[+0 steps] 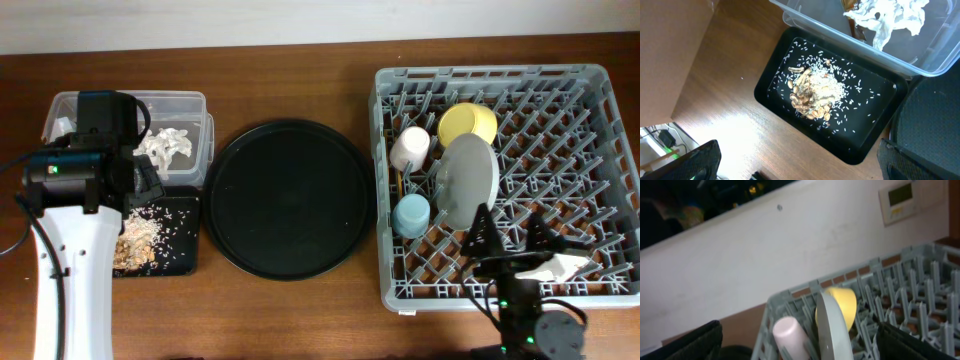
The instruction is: Sort waste into correct bins and load items into the dishwasher rack
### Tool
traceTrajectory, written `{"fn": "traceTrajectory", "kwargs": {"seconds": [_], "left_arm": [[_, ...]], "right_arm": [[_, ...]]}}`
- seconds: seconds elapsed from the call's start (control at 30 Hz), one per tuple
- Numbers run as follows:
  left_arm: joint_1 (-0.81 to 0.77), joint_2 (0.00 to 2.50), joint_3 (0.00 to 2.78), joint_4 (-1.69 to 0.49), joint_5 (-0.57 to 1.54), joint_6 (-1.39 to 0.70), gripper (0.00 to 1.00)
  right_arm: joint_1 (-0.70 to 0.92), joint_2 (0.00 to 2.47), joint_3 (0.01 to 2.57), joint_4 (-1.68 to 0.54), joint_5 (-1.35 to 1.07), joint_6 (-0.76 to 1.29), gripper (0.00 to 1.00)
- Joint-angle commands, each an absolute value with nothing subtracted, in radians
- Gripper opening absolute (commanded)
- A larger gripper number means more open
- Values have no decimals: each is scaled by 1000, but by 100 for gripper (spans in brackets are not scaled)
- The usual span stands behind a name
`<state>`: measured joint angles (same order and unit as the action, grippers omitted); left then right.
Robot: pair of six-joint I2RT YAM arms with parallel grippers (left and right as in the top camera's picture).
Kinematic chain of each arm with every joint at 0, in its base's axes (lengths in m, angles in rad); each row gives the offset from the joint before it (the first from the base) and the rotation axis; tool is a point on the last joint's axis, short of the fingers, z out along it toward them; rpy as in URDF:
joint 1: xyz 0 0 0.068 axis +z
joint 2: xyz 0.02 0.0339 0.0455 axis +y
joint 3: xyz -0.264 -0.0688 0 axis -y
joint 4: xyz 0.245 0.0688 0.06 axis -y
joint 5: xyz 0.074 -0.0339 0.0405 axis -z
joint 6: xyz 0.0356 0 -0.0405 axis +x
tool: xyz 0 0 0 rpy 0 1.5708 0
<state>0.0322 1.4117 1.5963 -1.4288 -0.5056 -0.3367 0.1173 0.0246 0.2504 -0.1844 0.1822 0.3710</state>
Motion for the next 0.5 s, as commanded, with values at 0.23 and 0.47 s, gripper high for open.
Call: {"fn": "traceTrajectory", "kwargs": {"seconds": [0.23,0.47], "left_arm": [[36,1402,1604,-1430,-517,-332,99],[36,1402,1604,-1430,-517,-332,99]], "right_arm": [[65,4,41,-149,70,223,98],[16,4,38,-138,-182,-98,98]]}}
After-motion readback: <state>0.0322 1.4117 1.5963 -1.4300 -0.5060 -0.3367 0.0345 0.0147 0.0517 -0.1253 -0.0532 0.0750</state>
